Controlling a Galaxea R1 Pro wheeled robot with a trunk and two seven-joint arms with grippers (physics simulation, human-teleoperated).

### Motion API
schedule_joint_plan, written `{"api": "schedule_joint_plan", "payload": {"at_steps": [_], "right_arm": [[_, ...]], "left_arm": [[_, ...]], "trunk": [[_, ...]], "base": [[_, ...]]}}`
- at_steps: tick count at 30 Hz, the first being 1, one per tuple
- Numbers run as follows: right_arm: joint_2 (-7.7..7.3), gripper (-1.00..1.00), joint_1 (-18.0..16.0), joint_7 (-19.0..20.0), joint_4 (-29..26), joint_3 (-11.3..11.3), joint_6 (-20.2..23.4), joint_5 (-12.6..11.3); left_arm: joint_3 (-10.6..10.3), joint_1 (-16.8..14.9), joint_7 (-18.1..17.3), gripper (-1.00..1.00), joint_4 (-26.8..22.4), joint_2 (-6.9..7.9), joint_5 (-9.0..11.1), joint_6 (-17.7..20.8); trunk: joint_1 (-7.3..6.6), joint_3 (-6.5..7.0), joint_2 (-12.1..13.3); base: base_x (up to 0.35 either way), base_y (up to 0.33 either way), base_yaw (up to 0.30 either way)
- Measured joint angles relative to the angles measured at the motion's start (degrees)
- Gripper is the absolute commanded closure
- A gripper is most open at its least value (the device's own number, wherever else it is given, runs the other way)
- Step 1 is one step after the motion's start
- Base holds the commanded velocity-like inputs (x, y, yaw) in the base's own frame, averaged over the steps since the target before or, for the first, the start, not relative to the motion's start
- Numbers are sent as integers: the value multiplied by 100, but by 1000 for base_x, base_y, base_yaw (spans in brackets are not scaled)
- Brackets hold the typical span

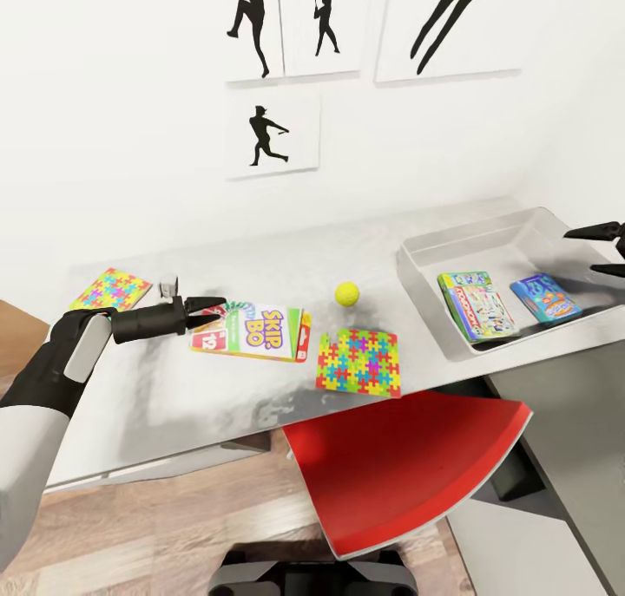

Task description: Put all the toys in the child's room - the three board games (two on the bed and one on the table), the two jigsaw puzzles on the table, and the tennis ball on the table - inside the toy box on the table in the child's room.

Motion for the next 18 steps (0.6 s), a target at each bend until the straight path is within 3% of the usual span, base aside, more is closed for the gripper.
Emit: {"api": "schedule_joint_plan", "payload": {"at_steps": [4,18], "right_arm": [[-13,-100,-1,-4,-5,0,0,-98],[18,-100,3,-6,-29,8,0,-148]], "left_arm": [[-5,0,0,-100,0,0,75,-1],[-7,0,1,-100,0,0,123,0]], "trunk": [[-88,72,161],[-89,73,164]], "base": [[0,0,0],[0,0,0]]}}
